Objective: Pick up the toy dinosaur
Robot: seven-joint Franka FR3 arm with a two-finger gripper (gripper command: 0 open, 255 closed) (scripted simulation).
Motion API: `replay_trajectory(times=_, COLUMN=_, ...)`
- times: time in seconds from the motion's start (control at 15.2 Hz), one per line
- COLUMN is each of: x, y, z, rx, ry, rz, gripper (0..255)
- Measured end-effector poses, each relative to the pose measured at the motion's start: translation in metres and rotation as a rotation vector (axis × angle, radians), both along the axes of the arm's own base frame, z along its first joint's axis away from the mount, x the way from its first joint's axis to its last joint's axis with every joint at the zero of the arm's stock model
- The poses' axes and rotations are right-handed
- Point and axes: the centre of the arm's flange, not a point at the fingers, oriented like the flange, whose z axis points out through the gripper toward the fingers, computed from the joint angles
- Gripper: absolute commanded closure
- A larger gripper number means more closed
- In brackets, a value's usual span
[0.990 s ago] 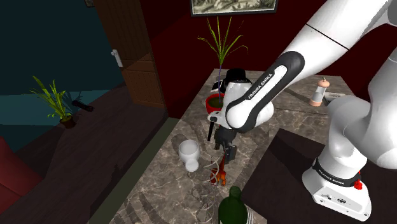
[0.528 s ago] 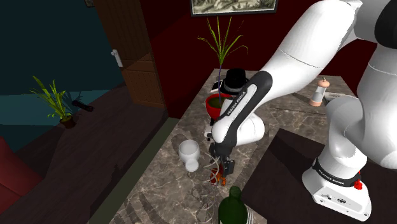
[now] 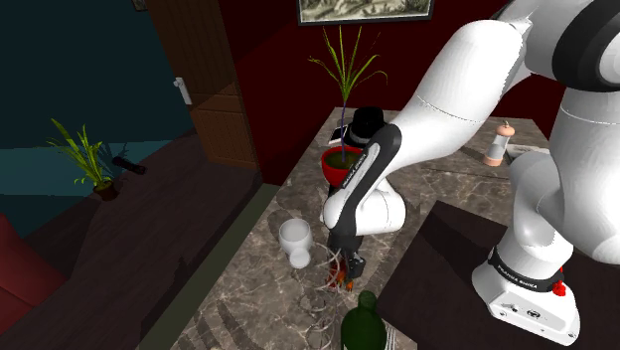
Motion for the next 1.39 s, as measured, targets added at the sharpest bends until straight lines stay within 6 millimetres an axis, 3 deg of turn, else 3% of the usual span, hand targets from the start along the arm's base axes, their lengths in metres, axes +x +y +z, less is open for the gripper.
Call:
replay_trajectory(times=0.59, x=0.0, y=0.001, z=0.002, rx=0.0, ry=0.0, rz=0.0, gripper=255)
replay_trajectory(times=1.39, x=0.0, y=0.0, z=0.062, rx=0.001, ry=0.0, rz=0.0, gripper=255)
